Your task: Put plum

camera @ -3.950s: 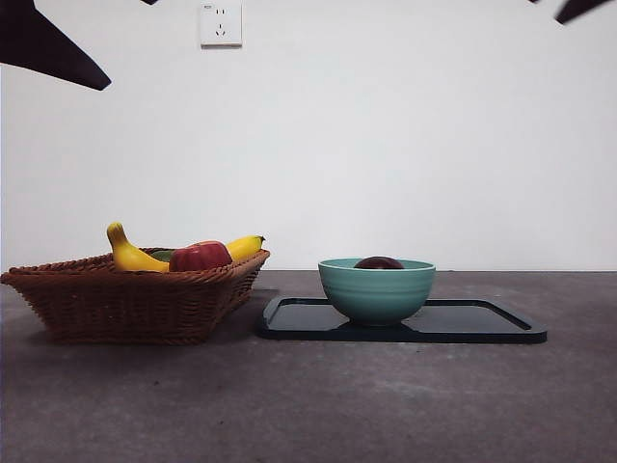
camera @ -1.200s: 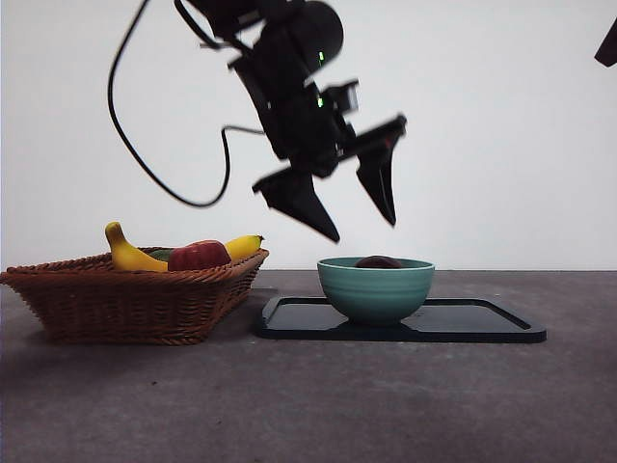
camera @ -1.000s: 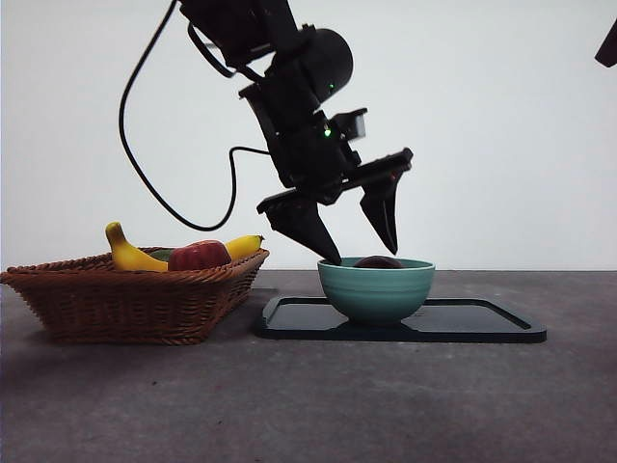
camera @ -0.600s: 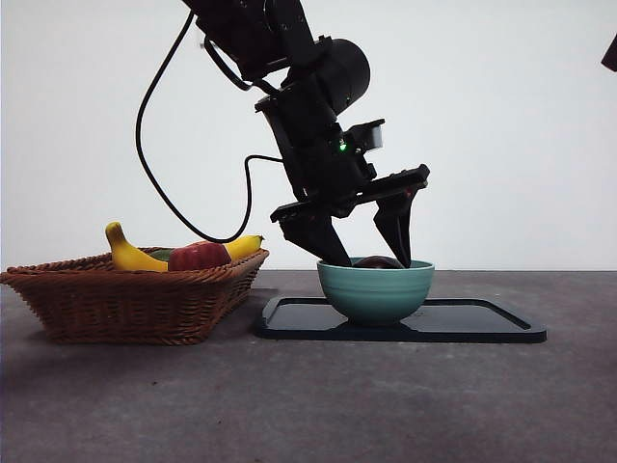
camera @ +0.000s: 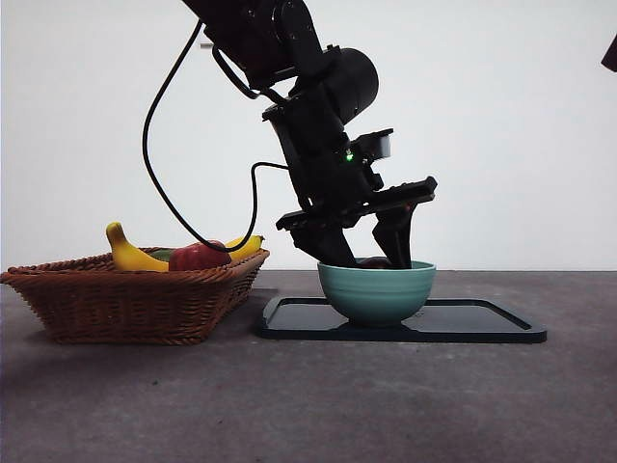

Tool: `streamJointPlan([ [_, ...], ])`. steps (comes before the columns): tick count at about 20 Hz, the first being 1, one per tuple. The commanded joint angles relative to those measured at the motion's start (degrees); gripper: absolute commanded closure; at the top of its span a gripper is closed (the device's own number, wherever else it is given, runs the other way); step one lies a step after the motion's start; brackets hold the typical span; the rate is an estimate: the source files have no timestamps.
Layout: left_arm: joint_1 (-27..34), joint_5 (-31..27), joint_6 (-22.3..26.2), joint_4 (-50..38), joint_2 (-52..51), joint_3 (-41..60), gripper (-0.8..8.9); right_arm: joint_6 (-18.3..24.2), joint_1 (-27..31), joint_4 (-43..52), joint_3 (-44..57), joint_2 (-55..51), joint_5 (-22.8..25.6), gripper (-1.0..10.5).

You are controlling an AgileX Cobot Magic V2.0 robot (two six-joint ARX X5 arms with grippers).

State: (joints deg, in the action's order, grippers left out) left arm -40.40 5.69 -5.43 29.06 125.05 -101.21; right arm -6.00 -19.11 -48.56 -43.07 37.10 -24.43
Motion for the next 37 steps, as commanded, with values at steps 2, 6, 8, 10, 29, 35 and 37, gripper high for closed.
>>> streamJointPlan([
  [2,-0.59,-0.24,0.48,0.98,1.09,-1.62,5.97,0.46,-0.26,0.44,-0.42,0.17,-0.02,7.8],
  [6,-0.42,-0.20,0.57,1.18,-3.10,-2.29,5.97,0.48,-0.26,0.44,-0.42,0.15,0.42,7.8],
  [8,-0.11,-0.20,0.96,1.64,-7.41,-2.36,5.97,0.50,-0.26,0.44,-0.42,0.15,0.42,7.8],
  [10,0.20,-0.22,1.57,3.74,-12.50,-2.36,5.97,0.50,-0.26,0.44,-0.42,0.15,0.42,7.8],
  [29,13.70,-3.37,2.86,13.03,-56.96,24.00,5.96,0.50,-0.26,0.50,-0.42,0.11,0.42,7.8],
  [35,17.62,-3.34,3.06,-3.04,-55.65,41.24,5.96,0.48,-0.26,0.46,-0.42,0.11,0.42,7.8],
  [37,19.12,-3.32,3.06,-7.39,-53.81,44.78,5.96,0.48,-0.26,0.48,-0.42,0.11,0.42,7.8],
])
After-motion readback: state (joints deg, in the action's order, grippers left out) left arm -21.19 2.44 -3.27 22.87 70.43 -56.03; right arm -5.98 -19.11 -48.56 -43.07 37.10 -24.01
